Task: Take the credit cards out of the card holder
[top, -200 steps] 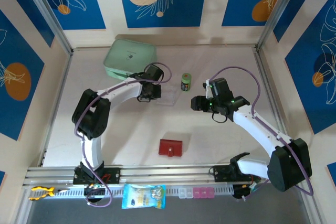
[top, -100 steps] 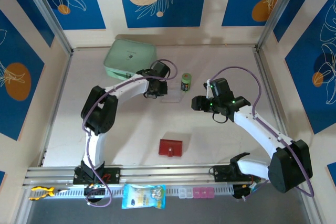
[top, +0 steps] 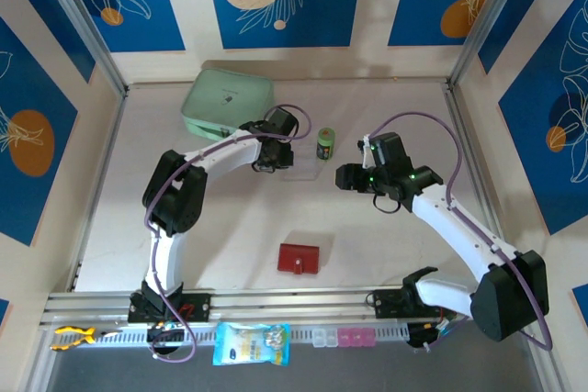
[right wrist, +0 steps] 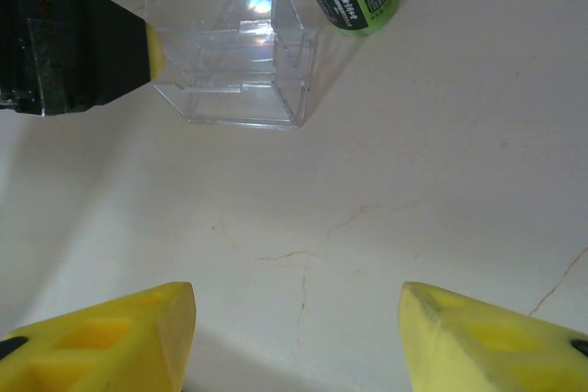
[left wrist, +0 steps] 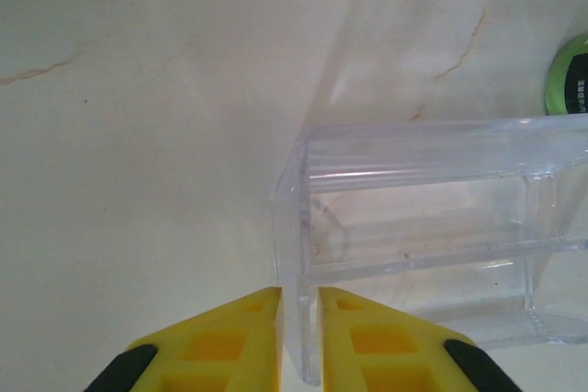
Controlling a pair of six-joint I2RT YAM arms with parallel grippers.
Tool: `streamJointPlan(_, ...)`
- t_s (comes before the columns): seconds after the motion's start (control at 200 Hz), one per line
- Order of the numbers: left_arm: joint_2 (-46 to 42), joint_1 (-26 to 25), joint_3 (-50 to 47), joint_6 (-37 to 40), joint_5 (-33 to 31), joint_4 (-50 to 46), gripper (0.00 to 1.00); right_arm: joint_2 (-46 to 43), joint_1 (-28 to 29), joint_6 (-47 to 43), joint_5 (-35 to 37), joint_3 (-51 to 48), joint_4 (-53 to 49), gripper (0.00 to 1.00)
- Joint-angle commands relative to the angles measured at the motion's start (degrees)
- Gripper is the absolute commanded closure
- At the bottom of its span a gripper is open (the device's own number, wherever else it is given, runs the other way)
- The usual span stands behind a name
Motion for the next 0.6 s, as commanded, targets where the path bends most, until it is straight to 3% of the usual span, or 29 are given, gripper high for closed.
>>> streamJointPlan(0.0, -0.8, -0.4, 2.4, 1.1, -0.5, -1.4, 0.85, -1.4, 0.7, 0.4, -1.0, 1.4, -2.2, 0.40)
streamJointPlan(0.37, 0.0, -0.4, 3.3, 1.7, -0.6, -2.0, 0.87, -2.5, 1.3, 0.8, -0.8, 1.0, -2.8, 0.40)
streamJointPlan(0.59, -3.9, -0.4, 1.6, 2.2, -0.9, -1.7, 0.83, -2.6, 2.6, 2.0, -1.8, 1.9, -5.0, 0.40)
